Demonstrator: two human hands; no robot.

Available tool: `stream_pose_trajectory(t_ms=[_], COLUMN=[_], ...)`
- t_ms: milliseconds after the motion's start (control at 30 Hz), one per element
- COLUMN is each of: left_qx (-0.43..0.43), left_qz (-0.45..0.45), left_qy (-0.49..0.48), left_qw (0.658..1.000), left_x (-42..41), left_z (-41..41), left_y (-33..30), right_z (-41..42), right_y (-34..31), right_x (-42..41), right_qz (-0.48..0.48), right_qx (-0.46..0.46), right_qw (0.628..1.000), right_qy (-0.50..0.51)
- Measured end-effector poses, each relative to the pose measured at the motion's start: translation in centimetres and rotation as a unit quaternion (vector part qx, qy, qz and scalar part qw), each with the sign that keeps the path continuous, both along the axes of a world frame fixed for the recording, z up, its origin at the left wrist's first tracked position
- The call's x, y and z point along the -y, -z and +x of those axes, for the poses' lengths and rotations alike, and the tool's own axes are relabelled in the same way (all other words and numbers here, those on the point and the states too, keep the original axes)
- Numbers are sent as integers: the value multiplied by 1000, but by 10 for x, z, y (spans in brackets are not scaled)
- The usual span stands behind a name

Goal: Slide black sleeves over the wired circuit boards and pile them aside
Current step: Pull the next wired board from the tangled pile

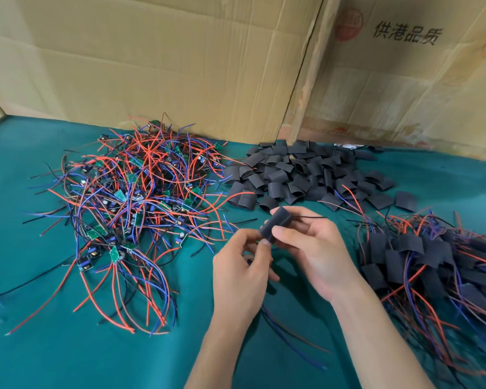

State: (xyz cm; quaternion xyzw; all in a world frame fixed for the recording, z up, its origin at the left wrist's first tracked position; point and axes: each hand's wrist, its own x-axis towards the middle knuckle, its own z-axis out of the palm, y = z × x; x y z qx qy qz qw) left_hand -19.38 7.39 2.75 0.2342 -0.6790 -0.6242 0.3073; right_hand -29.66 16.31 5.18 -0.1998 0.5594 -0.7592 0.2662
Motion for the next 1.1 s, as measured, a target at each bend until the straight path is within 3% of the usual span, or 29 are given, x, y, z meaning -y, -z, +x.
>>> stream_pose_trajectory(t_ms=[200, 400, 767, 900, 1100], left_qx=[8, 21, 66, 62, 44], left_qz=[20, 7, -85, -97, -46], left_qy=[18, 70, 73, 50, 26], left_qw=[1000, 997, 992, 992, 998], left_x=[2, 1, 1, 1, 1], left_z=[2, 2, 2, 1, 0], left_y=[-1, -4, -2, 1, -1], right_z=[5, -6, -13, -12, -8], right_y=[4, -1, -2, 4, 5], right_x=[3, -2, -7, -4, -1], right_qz=[44, -66, -145, -119, -16], right_qx=[-63, 74, 161, 146, 72], right_qw=[997, 989, 971, 978, 995], right_qy=[3, 106, 104, 93, 69])
